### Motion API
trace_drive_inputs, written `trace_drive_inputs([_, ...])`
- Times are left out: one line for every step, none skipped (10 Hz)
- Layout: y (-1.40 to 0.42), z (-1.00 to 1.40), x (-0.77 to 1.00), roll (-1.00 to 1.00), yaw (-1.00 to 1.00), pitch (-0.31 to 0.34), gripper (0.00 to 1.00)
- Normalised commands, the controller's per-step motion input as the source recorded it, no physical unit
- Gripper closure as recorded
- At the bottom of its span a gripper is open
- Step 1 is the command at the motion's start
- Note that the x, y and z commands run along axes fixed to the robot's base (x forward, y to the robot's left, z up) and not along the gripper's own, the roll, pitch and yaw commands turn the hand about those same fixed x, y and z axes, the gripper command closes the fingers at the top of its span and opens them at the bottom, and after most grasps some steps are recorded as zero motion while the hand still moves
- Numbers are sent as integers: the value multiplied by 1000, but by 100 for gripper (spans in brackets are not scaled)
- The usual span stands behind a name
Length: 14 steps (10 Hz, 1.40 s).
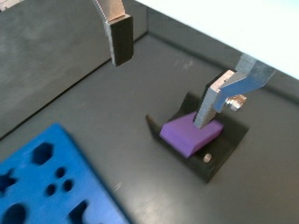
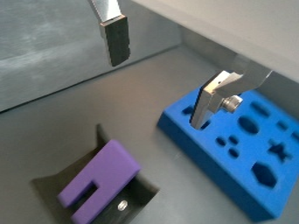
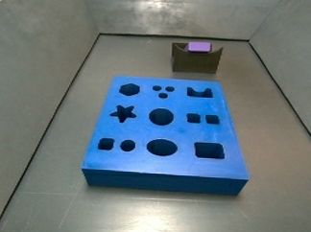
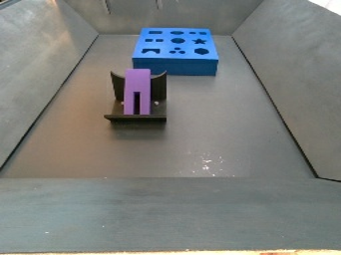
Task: Pick up the double-square object. Move up. Place the double-square object on the fixture. Regrasp the double-square object. Move to above the board. Insert the double-square object.
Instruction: Regrasp the double-square object.
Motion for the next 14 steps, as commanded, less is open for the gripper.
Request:
trace_drive_inputs([-29,10,-33,1000,32,3,0])
trace_drive_inputs([-27,6,-25,1000,34,-4,0])
trace_drive_inputs([-25,8,-22,1000,35,-7,0])
trace_drive_inputs([-23,6,-25,1000,36,-8,0])
trace_drive_inputs([-23,7,-24,1000,37,-6,0])
trace_drive_inputs([-22,12,-11,1000,39,-2,0])
trace_drive_inputs([-26,9,-1,1000,40,3,0])
trace_drive_inputs([-26,6,10,1000,41,7,0])
trace_drive_inputs([-29,-7,34,1000,45,18,0])
trace_drive_inputs([-29,-12,42,1000,47,25,0])
trace_drive_inputs([-33,-11,59,1000,53,40,0])
trace_drive_inputs([-34,-15,73,1000,59,56,0])
trace_drive_inputs([-37,-18,88,1000,71,86,0])
trace_drive_inputs([-40,-17,95,1000,81,104,0])
